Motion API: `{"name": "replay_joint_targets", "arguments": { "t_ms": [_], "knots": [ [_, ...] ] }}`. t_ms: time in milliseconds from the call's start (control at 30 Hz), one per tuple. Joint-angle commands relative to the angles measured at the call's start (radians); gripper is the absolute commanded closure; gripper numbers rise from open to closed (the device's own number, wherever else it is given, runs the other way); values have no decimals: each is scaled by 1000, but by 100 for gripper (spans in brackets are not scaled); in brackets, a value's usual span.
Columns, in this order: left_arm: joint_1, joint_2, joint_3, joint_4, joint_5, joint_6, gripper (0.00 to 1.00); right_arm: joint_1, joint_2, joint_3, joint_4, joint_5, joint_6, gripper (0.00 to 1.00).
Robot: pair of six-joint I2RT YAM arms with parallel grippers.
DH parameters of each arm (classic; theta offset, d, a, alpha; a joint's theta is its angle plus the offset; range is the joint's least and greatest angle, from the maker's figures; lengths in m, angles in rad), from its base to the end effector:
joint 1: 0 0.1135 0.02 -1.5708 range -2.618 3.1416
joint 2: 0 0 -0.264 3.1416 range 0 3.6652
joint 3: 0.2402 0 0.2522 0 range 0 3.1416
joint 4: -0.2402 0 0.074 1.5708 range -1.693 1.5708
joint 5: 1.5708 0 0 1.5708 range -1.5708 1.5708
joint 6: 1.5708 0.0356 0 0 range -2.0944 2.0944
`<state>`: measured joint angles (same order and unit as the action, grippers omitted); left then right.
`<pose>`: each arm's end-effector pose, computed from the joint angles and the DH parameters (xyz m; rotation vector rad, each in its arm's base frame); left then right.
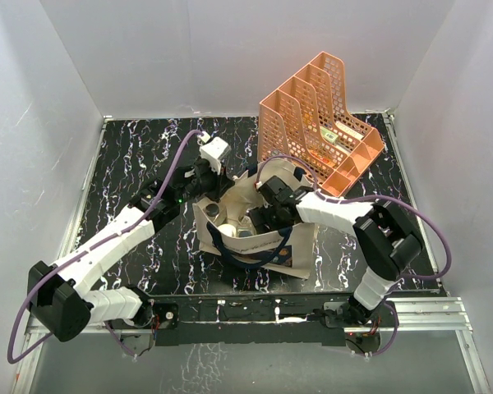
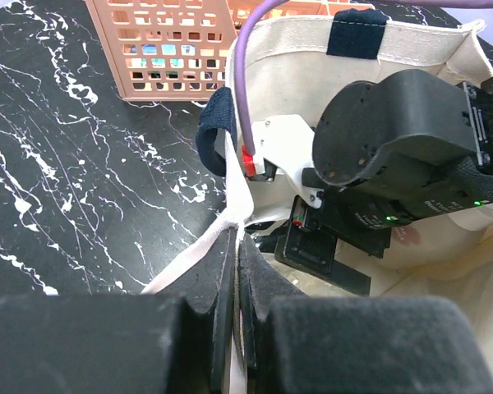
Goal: Place the personal care products into the canvas bag
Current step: Adjust the object.
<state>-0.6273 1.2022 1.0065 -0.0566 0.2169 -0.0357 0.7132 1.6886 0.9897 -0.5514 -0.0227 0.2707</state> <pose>0.2239 -0.1718 0.3438 0.6929 1.7350 -0.6612 0.2352 0.2045 0.1600 -0.6326 2.7886 0.2469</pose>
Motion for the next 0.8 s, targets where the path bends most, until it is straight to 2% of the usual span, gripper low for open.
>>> {"name": "replay_joint_targets", "arguments": {
  "t_ms": [0, 67, 167, 333, 567, 600, 767],
  "knots": [
    [-1, 19, 18, -43, -21, -16, 100, 37, 197, -54, 29, 13, 56, 1],
    [-2, 18, 16, -42, -26, -20, 100, 36, 201, -58, 73, 21, 47, 0],
    [-2, 18, 8, -39, -30, -23, 100, 33, 189, -49, 111, 21, 36, 7],
    [-2, 18, 15, -44, -78, -24, 100, -11, 24, -39, 234, 22, -8, 44],
    [-1, 22, 36, -47, -127, -38, 100, -51, -247, 36, 303, 0, -64, 89],
    [-2, 23, 39, -46, -131, -37, 100, -56, -271, 46, 305, -1, -64, 92],
    [-2, 18, 48, -42, -145, -24, 100, -83, -344, 95, 284, -33, -22, 92]
  ]
}}
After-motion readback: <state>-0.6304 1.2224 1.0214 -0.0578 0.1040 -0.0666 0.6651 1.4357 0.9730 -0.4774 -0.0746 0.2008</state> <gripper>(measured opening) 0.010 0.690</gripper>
